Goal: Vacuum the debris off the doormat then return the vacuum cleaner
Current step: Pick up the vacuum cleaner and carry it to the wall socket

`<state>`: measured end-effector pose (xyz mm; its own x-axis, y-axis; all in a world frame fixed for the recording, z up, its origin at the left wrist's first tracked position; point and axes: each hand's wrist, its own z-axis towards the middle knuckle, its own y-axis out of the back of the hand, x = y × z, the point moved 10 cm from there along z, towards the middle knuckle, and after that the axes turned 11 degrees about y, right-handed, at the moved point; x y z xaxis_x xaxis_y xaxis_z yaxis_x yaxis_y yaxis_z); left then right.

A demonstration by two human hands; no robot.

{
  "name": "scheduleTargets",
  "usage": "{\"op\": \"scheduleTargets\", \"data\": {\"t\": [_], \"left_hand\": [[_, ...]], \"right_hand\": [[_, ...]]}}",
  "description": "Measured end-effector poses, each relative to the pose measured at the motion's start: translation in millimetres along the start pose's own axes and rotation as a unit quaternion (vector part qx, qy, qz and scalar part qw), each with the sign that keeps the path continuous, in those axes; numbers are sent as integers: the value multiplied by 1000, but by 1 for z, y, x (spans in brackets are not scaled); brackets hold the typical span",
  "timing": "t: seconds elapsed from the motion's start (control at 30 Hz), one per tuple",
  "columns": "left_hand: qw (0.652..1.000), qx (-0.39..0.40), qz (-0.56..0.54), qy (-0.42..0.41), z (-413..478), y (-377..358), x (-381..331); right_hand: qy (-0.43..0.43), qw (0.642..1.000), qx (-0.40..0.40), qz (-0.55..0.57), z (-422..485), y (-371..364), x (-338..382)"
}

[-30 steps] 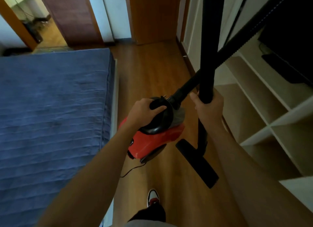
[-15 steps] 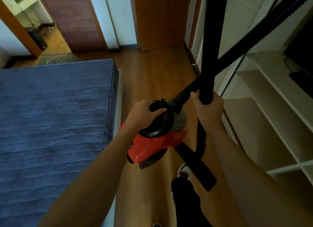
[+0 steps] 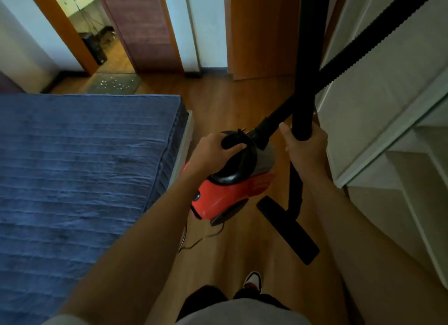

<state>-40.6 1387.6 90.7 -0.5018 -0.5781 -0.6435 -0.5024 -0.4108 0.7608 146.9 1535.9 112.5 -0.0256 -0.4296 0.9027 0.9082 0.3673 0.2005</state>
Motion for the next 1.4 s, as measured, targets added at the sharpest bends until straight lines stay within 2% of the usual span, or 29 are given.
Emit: {"op": "scheduleTargets", "data": {"t": [0.33, 0.57, 0.8, 0.97, 1.4], "left_hand": [[999, -47, 11, 24, 130, 8, -19], [999, -43, -26, 11, 251, 1, -18], [999, -1, -31, 17, 413, -2, -20], [999, -9, -30, 15, 517, 15, -25], [999, -7, -23, 32, 715, 29, -27]], "right_hand": [[26, 999, 44, -5, 129, -38, -39], [19, 999, 44, -6, 225, -89, -85], [7, 999, 40, -28, 365, -161, -132], [5, 998, 42, -38, 454, -202, -151], [4, 999, 47, -21, 627, -275, -217]]}}
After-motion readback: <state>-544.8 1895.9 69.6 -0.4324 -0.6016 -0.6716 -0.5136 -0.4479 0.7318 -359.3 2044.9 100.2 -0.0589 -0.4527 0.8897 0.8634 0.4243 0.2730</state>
